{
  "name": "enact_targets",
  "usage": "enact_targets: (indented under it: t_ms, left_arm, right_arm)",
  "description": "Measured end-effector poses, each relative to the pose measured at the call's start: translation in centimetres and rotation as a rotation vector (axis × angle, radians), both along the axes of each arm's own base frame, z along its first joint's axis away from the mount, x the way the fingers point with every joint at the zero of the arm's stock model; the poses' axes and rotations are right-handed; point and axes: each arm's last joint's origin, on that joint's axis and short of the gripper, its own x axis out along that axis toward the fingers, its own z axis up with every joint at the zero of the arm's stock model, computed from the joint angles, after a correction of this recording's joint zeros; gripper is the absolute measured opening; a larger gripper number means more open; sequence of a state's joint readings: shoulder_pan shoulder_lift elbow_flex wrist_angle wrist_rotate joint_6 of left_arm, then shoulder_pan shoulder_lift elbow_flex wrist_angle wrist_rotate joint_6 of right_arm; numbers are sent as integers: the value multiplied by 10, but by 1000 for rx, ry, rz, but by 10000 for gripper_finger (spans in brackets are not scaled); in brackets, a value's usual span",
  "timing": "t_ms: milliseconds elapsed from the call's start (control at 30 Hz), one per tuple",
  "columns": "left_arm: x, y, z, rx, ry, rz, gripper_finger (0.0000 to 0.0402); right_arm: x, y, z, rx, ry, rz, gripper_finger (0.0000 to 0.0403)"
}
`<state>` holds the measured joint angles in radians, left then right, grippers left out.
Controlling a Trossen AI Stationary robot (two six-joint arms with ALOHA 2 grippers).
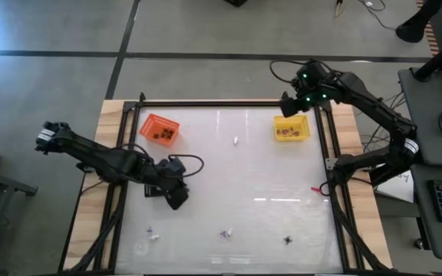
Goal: Sort Halloween decoration
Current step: Put the white skeleton toy into the black bin
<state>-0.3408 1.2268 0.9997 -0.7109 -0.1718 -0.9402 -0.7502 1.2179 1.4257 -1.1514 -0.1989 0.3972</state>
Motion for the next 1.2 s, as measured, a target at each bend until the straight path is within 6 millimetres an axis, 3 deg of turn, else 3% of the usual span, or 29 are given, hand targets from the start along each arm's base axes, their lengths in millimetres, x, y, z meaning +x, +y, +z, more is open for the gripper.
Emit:
enact_targets:
  t_ms: [300, 733, 1200]
  left_arm:
    - [31, -9, -8, -38, 37, 4, 100]
    - [87, -27, 0, -78, 94, 45, 131]
    - [143, -51, -40, -73, 243, 128, 127]
  right_arm:
    - [-8, 12, 3, 57, 95, -48, 116]
    - [1, 29, 3, 91, 106, -6, 116]
    - [-4, 34, 0, 81, 185, 103, 119]
